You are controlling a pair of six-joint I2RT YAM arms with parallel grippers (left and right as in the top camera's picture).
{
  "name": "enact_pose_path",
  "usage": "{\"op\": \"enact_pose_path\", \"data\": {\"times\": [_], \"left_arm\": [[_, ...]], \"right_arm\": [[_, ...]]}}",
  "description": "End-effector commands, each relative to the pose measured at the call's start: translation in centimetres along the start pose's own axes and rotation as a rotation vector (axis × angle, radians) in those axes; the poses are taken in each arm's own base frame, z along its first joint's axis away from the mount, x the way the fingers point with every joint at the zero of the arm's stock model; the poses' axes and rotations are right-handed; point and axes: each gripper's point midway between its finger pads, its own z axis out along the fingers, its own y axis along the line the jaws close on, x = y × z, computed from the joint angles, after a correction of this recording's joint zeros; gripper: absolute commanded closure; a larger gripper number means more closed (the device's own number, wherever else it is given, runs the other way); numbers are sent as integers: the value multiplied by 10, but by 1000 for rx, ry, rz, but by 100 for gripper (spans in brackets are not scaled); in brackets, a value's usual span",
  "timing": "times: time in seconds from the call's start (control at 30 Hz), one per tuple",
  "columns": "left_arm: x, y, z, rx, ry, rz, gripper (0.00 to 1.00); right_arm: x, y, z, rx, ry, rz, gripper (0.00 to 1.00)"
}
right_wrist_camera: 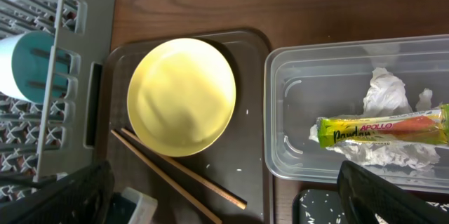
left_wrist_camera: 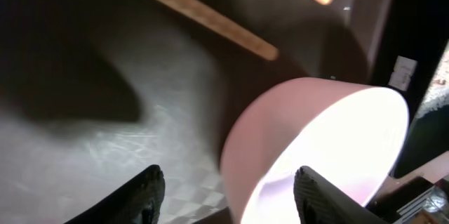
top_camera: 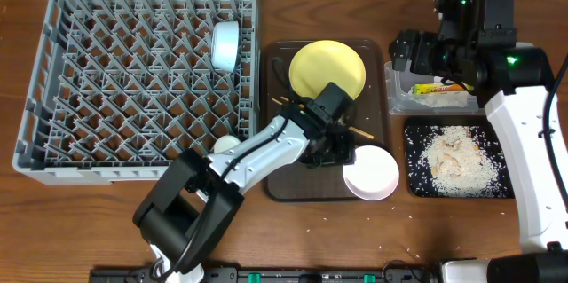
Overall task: Sort waste into correct bins and load items into the dishwasher
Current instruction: 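Move the left gripper to the pink bowl and grasp its rim, then lift the pink bowl and carry it left into the rack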
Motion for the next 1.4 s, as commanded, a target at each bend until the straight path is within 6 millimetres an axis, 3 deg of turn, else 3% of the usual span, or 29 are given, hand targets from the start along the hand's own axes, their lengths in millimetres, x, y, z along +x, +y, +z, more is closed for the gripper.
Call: {"op": "enact_pose_path", "data": {"times": [0.0,0.3,0.5,0.63,0.83,0.97,1.1,1.2,1.37], "left_arm": [[-9,0,2,-23,-25,15,46],[-8,-14,21,-114,87,120,51],[-11,-11,26,-146,132,97,76],[-12,-12,24,-142,127,96,87],[-17,-15,14,-128,107,96,93],[-26,-24,-13,-108,44,147,93],[-45,-18,-56,-201,-117,171,93],[-58,-1,-94,-333,-252,194,93],[-76,46,-162,-667,-460,193,93]], "right_arm": [[-3,4,-1,-5,-8,-13,1],[-3,3,-1,-4,-8,-12,1],[-3,3,-1,-4,-8,-12,1],[-3,3,-1,-4,-8,-12,1],[-3,3,-1,-4,-8,-12,1],[-3,3,-1,-4,-8,-12,1],[-2,4,-1,-4,-8,-12,1],[-3,3,-1,-4,-8,-12,1],[-3,3,-1,-4,-8,-12,1]]}}
